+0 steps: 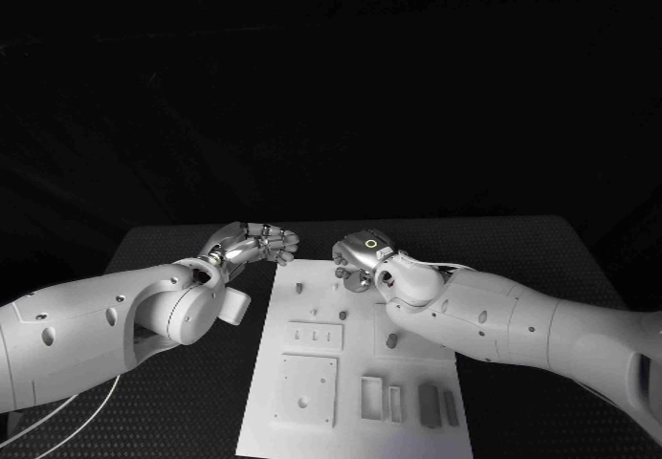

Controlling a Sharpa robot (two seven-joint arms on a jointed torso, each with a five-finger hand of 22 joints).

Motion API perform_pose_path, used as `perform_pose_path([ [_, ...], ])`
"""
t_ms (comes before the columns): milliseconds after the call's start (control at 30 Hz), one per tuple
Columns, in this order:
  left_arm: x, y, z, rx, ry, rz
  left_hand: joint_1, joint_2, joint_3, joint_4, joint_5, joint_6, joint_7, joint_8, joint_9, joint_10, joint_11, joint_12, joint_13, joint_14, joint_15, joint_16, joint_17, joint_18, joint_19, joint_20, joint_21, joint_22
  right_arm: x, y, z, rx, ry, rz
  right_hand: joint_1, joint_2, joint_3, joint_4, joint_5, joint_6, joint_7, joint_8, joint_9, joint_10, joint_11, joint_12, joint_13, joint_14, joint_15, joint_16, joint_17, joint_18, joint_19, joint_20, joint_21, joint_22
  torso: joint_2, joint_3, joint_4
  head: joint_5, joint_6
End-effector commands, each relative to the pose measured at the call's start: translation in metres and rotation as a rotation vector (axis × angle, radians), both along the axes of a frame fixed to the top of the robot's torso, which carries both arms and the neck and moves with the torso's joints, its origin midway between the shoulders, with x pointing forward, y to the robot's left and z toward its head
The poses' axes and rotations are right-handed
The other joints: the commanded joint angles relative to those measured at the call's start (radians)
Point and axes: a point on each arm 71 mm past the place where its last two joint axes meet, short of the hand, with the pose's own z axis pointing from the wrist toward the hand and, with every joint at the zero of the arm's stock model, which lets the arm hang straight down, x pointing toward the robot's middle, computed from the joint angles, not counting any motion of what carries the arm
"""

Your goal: Assemble the parts on the task board

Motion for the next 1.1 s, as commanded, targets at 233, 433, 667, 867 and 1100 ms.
perform_pose_path([
  [233,0.003,0.011,0.005,-0.009,-0.02,0.004,-0.011,0.0,0.004,-0.008,-0.005,0.003,0.006,-0.005,-0.001,0.008,0.0,-0.004,-0.001,0.005,0.003,-0.007,0.002,0.015,0.003,0.002,0.007,-0.001,-0.006,-0.02,0.046,0.221,0.088,0.046,-0.015,-0.021,-0.003,0.021,0.002,-0.018,0.008,-0.019,-0.006,-0.015,0.006,-0.002,-0.005,-0.004,0.012,0.007,-0.006,0.037,0.0,-0.001,0.004,0.012,-0.001,0.0008,-0.0125,0.002,0.02],
  [433,0.008,0.017,0.004,-0.003,-0.029,0.024,-0.011,0.0,0.005,-0.01,-0.005,0.003,0.005,-0.005,-0.001,0.008,0.0,-0.004,-0.001,0.004,0.003,-0.007,0.002,0.015,0.003,0.002,0.007,-0.001,-0.005,-0.054,0.064,0.281,0.139,0.006,-0.036,-0.03,-0.044,0.025,0.002,-0.05,0.023,-0.034,-0.011,-0.015,0.006,0.005,-0.003,-0.007,0.012,0.011,-0.008,0.037,-0.003,-0.008,0.006,0.014,-0.011,0.0028,-0.0313,0.005,0.024],
  [667,0.011,0.023,0.003,0.004,-0.03,0.038,-0.013,0.002,0.008,-0.013,-0.005,0.005,0.005,-0.004,0.0,0.011,-0.001,-0.004,0.0,0.005,0.003,-0.007,0.003,0.015,0.003,0.002,0.007,-0.001,-0.002,-0.098,0.062,0.256,0.181,-0.064,-0.063,-0.036,-0.123,0.022,0.001,-0.062,0.029,-0.035,-0.007,0.026,-0.009,0.029,0.026,-0.018,-0.003,0.019,-0.009,0.037,-0.015,-0.013,0.011,0.017,-0.025,0.0057,-0.0538,0.014,0.024],
  [867,0.012,0.025,0.002,0.006,-0.029,0.041,-0.014,0.002,0.009,-0.014,-0.006,0.005,0.005,-0.003,0.0,0.011,-0.001,-0.004,0.0,0.005,0.003,-0.007,0.003,0.015,0.003,0.002,0.007,-0.001,0.003,-0.113,0.054,0.226,0.222,-0.099,-0.069,-0.035,-0.179,0.023,0.002,-0.079,0.018,-0.041,-0.005,0.08,-0.027,0.097,0.126,-0.026,-0.023,0.023,-0.012,0.037,-0.024,-0.016,0.011,0.014,-0.031,0.012,-0.063,0.019,0.02],
  [1100,0.012,0.023,0.001,0.005,-0.026,0.037,-0.015,0.002,0.009,-0.014,-0.006,0.005,0.005,-0.003,0.0,0.011,-0.001,-0.004,0.0,0.005,0.003,-0.007,0.003,0.015,0.003,0.002,0.008,-0.001,0.009,-0.124,0.039,0.22,0.276,-0.138,-0.063,-0.027,-0.243,0.034,-0.001,-0.094,-0.005,-0.055,-0.005,-0.076,-0.054,0.578,0.713,-0.032,-0.037,0.091,0.033,0.037,-0.004,-0.022,0.037,0.022,-0.03,0.0178,-0.0689,0.023,0.018],
])
